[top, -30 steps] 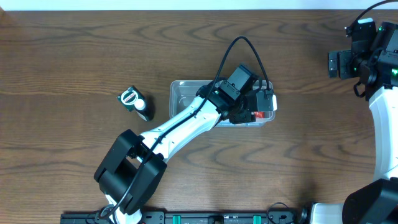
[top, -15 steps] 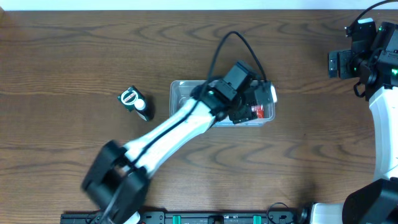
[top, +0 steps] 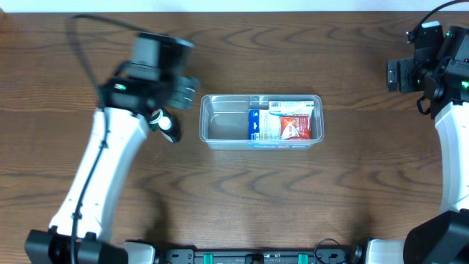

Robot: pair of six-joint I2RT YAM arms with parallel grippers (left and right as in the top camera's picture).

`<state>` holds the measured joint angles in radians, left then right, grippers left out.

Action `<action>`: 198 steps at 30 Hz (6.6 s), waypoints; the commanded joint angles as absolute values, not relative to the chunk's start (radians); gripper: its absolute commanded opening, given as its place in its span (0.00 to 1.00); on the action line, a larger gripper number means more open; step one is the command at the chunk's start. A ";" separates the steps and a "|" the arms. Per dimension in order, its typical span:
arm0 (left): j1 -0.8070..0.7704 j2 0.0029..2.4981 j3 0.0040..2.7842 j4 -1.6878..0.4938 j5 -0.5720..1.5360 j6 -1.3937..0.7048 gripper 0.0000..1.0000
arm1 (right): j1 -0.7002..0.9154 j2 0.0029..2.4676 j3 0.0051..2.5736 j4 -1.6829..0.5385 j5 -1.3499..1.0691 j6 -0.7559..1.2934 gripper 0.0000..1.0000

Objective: Pack container
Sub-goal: 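Move left gripper back to the green Zam-Buk tin, then close the left gripper on the green Zam-Buk tin and lift, then carry the tin over the container beside the red box, then lower the tin into the container and open the left gripper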

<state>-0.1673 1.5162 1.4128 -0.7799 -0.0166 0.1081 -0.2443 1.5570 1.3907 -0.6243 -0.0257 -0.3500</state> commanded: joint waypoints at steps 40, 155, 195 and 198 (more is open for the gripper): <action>0.030 1.976 1.328 -0.712 -0.035 -0.653 0.98 | -0.249 1.565 1.397 -0.625 -0.027 -0.337 0.99; -0.640 1.832 1.411 -0.632 0.229 0.926 0.56 | -0.249 1.565 1.397 -0.625 -0.027 -0.337 0.99; -0.641 1.925 1.411 -0.559 0.229 0.994 0.70 | -0.249 1.565 1.397 -0.625 -0.027 -0.337 0.99; -0.641 1.925 1.411 -0.559 0.229 0.994 0.77 | -0.249 1.565 1.397 -0.625 -0.027 -0.337 0.99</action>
